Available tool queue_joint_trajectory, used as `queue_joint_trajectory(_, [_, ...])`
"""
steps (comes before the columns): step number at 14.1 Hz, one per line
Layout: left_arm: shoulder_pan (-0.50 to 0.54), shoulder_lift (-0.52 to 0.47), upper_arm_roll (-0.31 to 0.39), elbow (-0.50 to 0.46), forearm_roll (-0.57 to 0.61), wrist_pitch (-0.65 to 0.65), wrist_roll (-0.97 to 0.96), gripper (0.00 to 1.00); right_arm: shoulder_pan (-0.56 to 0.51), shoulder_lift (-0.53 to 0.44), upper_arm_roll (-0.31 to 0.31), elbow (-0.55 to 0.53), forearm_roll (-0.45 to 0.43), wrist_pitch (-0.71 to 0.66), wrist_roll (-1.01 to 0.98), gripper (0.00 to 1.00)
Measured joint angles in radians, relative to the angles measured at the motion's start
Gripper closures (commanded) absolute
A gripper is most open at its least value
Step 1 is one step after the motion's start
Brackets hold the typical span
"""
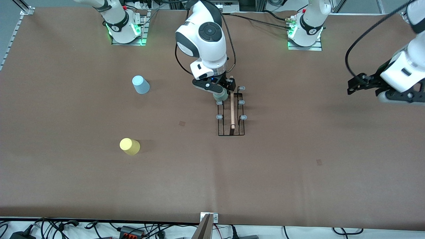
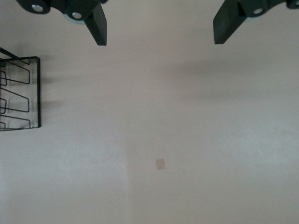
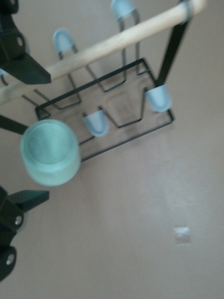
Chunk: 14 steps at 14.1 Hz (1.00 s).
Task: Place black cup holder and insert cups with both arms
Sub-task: 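Lower the teal cup onto a holder peg and open the right gripper, then move the right gripper to the yellow cup and grasp it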
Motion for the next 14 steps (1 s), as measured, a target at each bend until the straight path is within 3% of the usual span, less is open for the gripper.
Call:
queue_joint_trajectory(3, [-0.015, -0.043, 0.010, -0.041, 0.000, 0.004, 0.000, 0.00, -0.104, -0.068, -0.006, -0.003, -0.007, -0.099, -0.130, 0.00])
queue_joint_trajectory(7, [-0.021, -0.040, 0.010, -0.051, 0.000, 0.014, 0.000, 0.00, -0.337, -0.124, -0.024, -0.063, -0.008, -0.129, -0.462, 0.00])
queue_joint_trajectory(11, [-0.023, -0.040, 0.010, -0.051, 0.000, 0.015, 0.000, 0.00, -0.564, -0.091, -0.032, -0.103, -0.007, -0.051, -0.932, 0.00])
queue_joint_trajectory(14, [-0.023, -0.040, 0.010, -0.051, 0.000, 0.015, 0.000, 0.00, -0.644, -0.021, -0.031, -0.111, -0.007, 0.027, -1.148, 0.00])
